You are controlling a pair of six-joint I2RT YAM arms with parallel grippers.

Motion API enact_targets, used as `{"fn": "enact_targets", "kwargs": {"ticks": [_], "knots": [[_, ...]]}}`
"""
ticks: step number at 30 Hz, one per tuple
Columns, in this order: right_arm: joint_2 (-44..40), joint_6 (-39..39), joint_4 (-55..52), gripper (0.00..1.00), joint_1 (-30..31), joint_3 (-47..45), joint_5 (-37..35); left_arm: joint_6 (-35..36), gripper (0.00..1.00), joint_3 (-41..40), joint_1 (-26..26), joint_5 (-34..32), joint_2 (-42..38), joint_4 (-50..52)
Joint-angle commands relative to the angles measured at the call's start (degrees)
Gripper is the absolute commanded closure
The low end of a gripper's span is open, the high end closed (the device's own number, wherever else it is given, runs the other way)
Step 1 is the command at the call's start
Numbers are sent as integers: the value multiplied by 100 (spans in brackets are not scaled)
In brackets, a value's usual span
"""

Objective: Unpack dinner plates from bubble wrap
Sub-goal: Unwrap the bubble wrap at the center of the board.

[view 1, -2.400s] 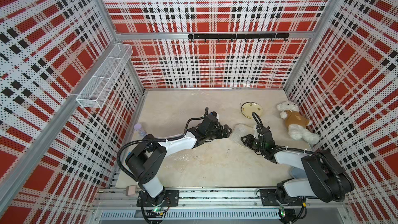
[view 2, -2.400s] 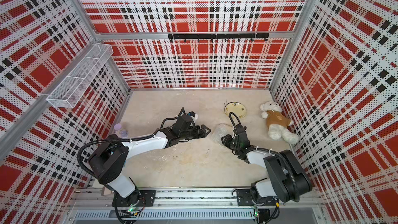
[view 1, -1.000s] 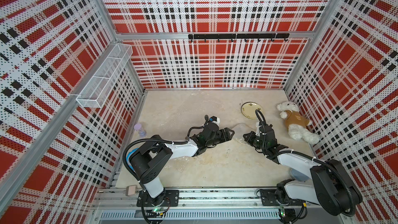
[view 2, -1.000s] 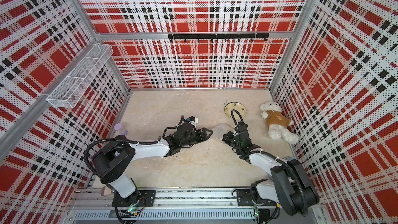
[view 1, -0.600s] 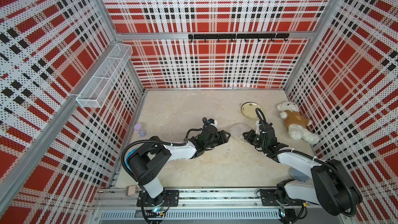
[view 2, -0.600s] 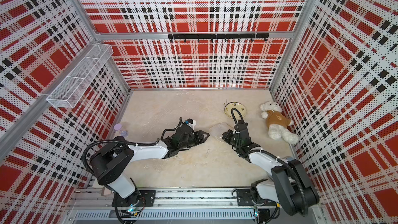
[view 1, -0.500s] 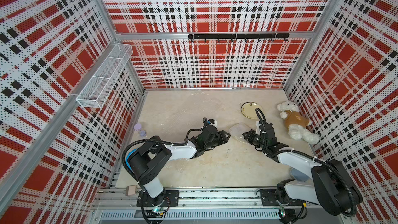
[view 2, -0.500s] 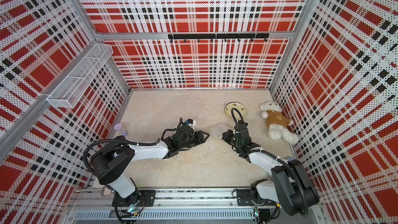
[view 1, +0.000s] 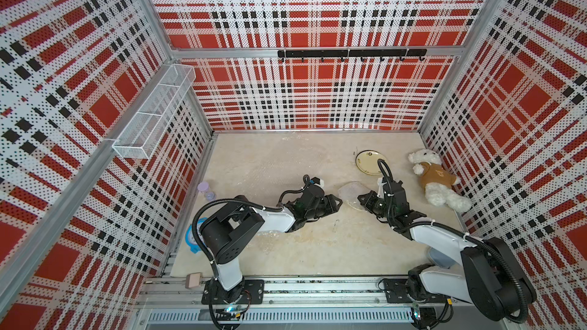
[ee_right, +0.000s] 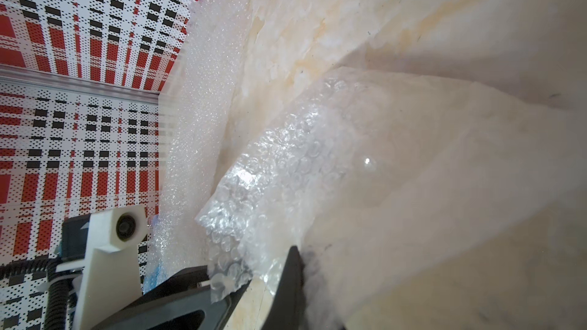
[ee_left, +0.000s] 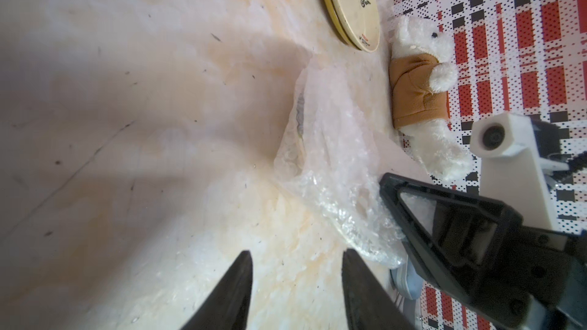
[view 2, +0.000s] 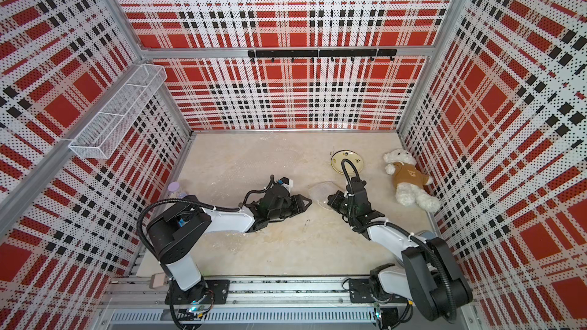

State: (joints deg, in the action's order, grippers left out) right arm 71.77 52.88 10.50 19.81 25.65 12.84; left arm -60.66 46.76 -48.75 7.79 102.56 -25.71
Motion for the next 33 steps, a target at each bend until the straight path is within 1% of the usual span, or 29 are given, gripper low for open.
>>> {"fn": "enact_targets", "kwargs": {"ticks": [1, 25, 30, 33], "knots": [[-67, 123, 338, 94, 23, 115, 60, -66, 51, 208, -72, 80, 190, -204], [-128, 216, 472, 93, 82, 9, 96, 54, 53, 746, -73, 156, 795, -238], [-125, 266, 523, 93, 96, 14, 111, 94, 64, 764, -84, 138, 953, -232], [-111, 316, 584, 93, 103, 5, 125, 114, 75, 755, -83, 112, 995, -232]]}}
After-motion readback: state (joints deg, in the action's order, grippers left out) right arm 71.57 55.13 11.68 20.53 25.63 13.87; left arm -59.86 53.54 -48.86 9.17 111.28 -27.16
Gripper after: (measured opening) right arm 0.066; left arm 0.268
